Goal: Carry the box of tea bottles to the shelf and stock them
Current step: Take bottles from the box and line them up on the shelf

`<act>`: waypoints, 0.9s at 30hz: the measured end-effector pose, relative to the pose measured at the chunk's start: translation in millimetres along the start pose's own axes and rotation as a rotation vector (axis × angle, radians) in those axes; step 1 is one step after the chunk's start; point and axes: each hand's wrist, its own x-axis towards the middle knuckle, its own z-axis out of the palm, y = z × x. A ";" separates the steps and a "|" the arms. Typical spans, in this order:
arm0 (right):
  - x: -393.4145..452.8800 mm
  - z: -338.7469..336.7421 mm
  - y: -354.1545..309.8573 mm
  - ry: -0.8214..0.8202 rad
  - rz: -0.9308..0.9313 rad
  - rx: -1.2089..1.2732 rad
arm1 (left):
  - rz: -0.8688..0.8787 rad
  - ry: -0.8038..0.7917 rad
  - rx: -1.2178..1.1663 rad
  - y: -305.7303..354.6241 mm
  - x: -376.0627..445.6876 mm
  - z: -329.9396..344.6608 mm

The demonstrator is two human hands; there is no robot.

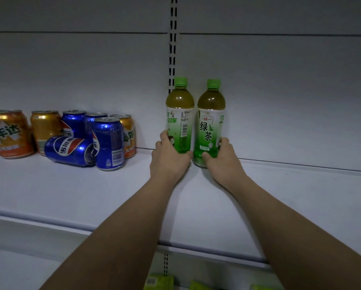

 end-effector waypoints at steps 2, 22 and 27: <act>0.6 -0.5 -0.4 -0.014 0.017 0.032 | -0.002 -0.009 -0.008 0.3 -0.3 -0.3; -28.2 -14.9 -13.5 0.043 0.061 -0.048 | -0.077 -0.091 0.247 21.8 -34.7 -19.3; -75.2 -52.3 -24.0 -0.061 0.097 -0.083 | -0.105 -0.233 0.506 27.1 -77.0 -52.3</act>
